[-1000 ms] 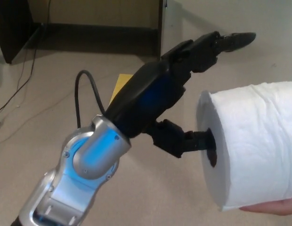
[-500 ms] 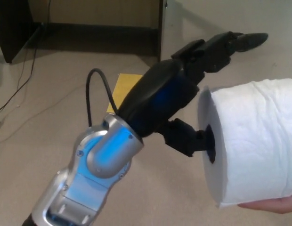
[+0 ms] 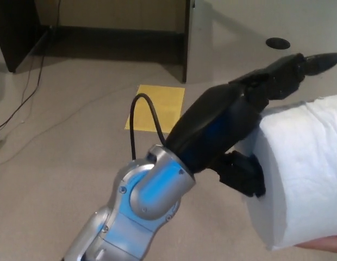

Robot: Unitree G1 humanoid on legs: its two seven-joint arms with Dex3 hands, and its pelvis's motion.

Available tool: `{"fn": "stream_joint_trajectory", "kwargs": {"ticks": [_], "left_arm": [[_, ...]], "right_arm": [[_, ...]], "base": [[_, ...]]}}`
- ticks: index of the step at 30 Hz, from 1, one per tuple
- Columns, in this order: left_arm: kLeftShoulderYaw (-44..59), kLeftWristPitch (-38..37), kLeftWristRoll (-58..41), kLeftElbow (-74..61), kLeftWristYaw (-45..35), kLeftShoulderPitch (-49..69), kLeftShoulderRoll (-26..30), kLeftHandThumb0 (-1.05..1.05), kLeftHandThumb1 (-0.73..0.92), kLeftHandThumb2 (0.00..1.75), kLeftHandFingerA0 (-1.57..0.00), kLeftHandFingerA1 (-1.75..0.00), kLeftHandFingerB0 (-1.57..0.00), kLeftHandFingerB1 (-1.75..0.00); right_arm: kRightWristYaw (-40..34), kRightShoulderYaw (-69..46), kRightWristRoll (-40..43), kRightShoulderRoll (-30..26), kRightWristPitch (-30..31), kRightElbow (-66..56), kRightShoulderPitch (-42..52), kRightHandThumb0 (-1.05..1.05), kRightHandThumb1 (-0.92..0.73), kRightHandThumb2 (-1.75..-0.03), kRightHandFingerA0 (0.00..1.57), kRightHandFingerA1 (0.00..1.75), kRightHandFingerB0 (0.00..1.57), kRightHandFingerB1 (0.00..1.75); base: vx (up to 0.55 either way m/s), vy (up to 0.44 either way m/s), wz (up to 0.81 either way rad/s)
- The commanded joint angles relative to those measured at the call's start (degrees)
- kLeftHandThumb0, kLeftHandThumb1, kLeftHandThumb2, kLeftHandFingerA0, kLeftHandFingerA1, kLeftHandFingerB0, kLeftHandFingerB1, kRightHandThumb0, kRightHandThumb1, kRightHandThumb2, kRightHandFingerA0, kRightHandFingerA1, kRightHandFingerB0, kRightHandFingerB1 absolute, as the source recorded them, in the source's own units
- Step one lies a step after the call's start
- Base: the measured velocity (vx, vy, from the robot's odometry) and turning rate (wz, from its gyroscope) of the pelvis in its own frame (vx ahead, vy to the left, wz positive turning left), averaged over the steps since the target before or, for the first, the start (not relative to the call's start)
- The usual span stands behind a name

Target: A person is holding a toilet paper roll and the robot extends its left hand to grab the roll by inserting its thumb into the gap in the middle and brings its hand down by its side. Then it extends its arm again to hand the toilet paper roll back to the person.

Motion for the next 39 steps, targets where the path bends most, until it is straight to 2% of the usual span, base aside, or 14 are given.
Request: {"fn": "stream_joint_trajectory", "kwargs": {"ticks": [1,2,3,4,5,8,12,16,20,22,24,27,30,39], "left_arm": [[-0.05,-3.35,-0.86,0.7,0.4,1.31,-0.69,-0.08,0.77,0.77,-1.02,-1.25,-0.95,-0.7],[-0.02,-4.13,-0.3,1.04,1.25,1.56,-0.76,-0.08,0.77,0.77,-1.02,-1.25,-0.95,-0.7],[0.02,-5.41,0.33,1.65,2.6,2.0,-0.99,-0.09,0.74,0.81,-0.92,-1.49,-0.85,-1.04],[0.19,-5.76,0.5,1.75,3.26,2.49,-1.23,-0.13,0.78,0.79,-0.87,-1.56,-0.77,-1.23],[0.3,-5.72,0.63,1.69,3.37,2.7,-1.23,-0.14,0.79,0.79,-0.88,-1.55,-0.74,-1.25],[1.16,-5.79,0.23,1.2,2.86,3.46,-0.84,-0.1,0.76,0.81,-0.8,-1.5,-0.73,-1.21],[2.7,-6.44,0.48,1.22,2.77,3.19,-0.15,-0.15,0.78,0.7,-0.82,-1.57,-0.74,-1.21],[3.66,-6.65,0.23,0.79,2.37,3.81,0.36,-0.16,0.82,0.67,-0.77,-1.62,-0.64,-1.37],[5.76,-5.97,-0.34,0.67,2.2,3.58,1.13,-0.19,0.8,0.67,-0.81,-1.63,-0.69,-1.35],[7.04,-8.65,-0.95,1.59,2.93,4.44,2.0,-0.14,0.8,0.69,-0.81,-1.61,-0.68,-1.37],[8.81,-8.74,-1.18,1.23,2.67,5.28,3.31,-0.08,0.71,0.9,-0.91,-1.52,-0.72,-1.26],[12.78,-11.65,-4.47,2.1,1.85,6.94,5.61,-0.02,0.7,0.9,-0.92,-1.46,-0.72,-1.2],[16.06,-13.2,-6.38,2.62,1.21,8.5,7.86,0.0,0.7,0.88,-0.88,-1.56,-0.73,-1.23],[29.96,-19.1,-12.81,6.37,-0.3,21.7,16.05,0.05,0.71,0.92,-0.99,-1.4,-0.75,-1.14]], "right_arm": [[-0.32,-0.17,-0.1,-0.67,-0.23,0.01,-0.24,-0.36,-0.61,-0.58,0.77,0.69,0.5,0.37],[-0.37,-0.1,-0.2,-0.68,-0.03,0.05,-0.31,-0.36,-0.61,-0.58,0.77,0.69,0.5,0.37],[-0.12,-0.18,-0.11,-0.75,0.13,0.23,-0.4,-0.34,-0.61,-0.58,0.78,0.67,0.5,0.37],[-0.11,-0.11,-0.2,-0.78,0.1,0.33,-0.38,-0.35,-0.61,-0.58,0.78,0.68,0.5,0.37],[-0.23,-0.04,-0.28,-0.77,0.03,0.31,-0.37,-0.34,-0.61,-0.58,0.78,0.68,0.51,0.38],[-0.13,0.11,-0.4,-0.76,-0.13,0.21,-0.33,-0.36,-0.6,-0.58,0.77,0.66,0.52,0.39],[0.38,-0.18,-0.06,-0.43,0.5,0.43,-1.36,-0.36,-0.62,-0.58,0.76,0.64,0.56,0.41],[0.31,0.29,-0.55,-0.6,0.63,0.5,-1.23,-0.37,-0.62,-0.59,0.76,0.6,0.56,0.41],[0.38,0.19,-0.46,-0.33,0.8,0.4,-2.19,-0.38,-0.62,-0.59,0.77,0.64,0.58,0.42],[0.64,0.3,-0.58,-0.44,1.15,0.52,-2.04,-0.36,-0.62,-0.59,0.79,0.6,0.56,0.41],[0.78,0.42,-0.76,-0.67,1.22,0.62,-1.94,-0.38,-0.62,-0.59,0.77,0.59,0.57,0.41],[0.57,0.52,-0.94,-0.92,0.95,0.58,-1.5,-0.38,-0.63,-0.6,0.77,0.58,0.59,0.42],[0.93,0.07,-0.57,-0.97,0.65,0.31,-1.18,-0.36,-0.63,-0.6,0.77,0.6,0.6,0.42],[1.14,-0.25,-0.79,-1.55,0.56,0.53,-0.8,-0.37,-0.63,-0.6,0.75,0.54,0.61,0.43]], "base": [[0.0,0.0,0.0],[0.0,0.0,0.0],[0.0,0.0,0.0],[0.0,0.0,0.0],[0.0,0.0,0.0],[0.0,0.0,0.0],[0.0,0.0,0.0],[0.0,0.0,0.0],[0.0,0.0,0.0],[0.0,0.0,0.0],[0.0,0.0,0.0],[0.0,0.0,0.0],[0.0,0.0,0.0],[0.0,0.0,0.0]]}}
